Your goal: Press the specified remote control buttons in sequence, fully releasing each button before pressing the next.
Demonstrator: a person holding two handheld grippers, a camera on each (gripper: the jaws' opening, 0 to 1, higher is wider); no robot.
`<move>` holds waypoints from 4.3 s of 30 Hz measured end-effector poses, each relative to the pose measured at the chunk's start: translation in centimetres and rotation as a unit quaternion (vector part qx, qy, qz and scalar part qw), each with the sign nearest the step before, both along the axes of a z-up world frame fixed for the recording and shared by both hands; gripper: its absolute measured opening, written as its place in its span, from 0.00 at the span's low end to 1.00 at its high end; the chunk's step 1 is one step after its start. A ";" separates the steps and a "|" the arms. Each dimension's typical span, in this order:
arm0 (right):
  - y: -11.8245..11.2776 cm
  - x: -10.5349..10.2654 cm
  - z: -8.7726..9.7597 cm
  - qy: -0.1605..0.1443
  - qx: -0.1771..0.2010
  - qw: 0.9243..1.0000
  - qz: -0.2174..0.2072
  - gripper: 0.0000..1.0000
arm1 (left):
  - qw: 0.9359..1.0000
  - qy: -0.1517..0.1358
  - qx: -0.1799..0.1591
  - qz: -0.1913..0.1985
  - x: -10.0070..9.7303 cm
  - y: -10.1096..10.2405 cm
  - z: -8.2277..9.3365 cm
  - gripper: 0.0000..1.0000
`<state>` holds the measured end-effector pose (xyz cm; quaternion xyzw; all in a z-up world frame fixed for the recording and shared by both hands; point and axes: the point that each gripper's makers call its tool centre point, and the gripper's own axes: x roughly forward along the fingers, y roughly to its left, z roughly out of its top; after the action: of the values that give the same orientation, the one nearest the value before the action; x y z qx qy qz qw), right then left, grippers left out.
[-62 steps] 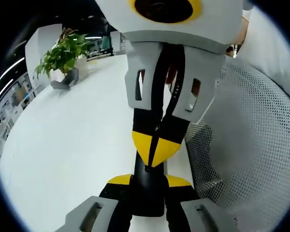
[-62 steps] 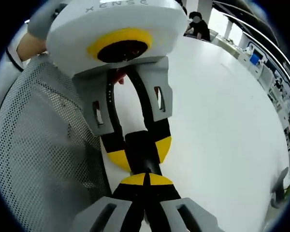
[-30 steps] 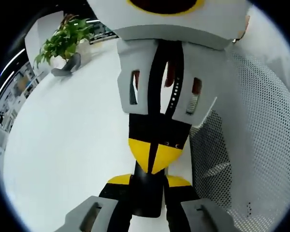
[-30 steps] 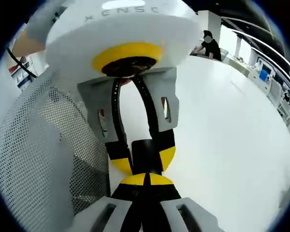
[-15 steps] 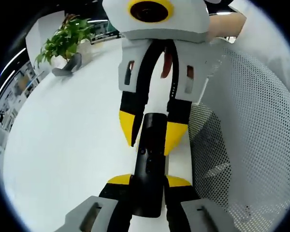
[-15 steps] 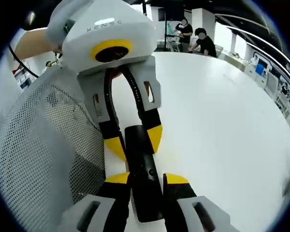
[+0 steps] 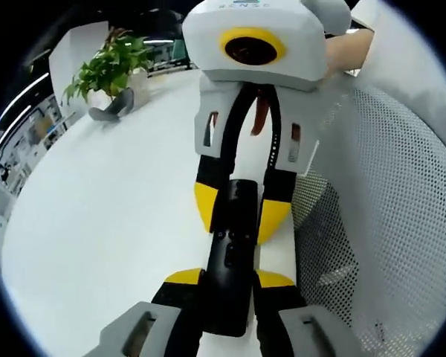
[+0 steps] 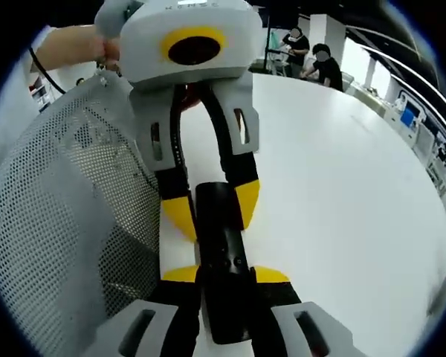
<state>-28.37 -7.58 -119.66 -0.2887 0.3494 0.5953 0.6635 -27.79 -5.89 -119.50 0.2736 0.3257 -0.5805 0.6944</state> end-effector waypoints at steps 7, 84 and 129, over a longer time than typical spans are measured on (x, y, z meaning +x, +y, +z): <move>0.1 0.0 0.1 0.007 0.003 1.000 -0.008 0.22 | 0.999 0.024 -0.007 0.047 -0.6 0.9 -0.1 0.45; -0.9 6.1 0.1 0.011 -0.003 1.000 -0.023 0.21 | 0.798 -0.192 -0.401 0.406 4.0 9.7 17.1 0.98; -2.2 17.3 -0.1 -0.002 -0.038 0.999 -0.016 0.21 | 0.799 -0.182 -0.396 0.414 3.9 9.8 16.7 0.97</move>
<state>-11.09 -9.79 -119.71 -0.3089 0.3754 0.5702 0.6622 -23.88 3.89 -102.77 -0.0851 0.0173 -0.2556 0.9629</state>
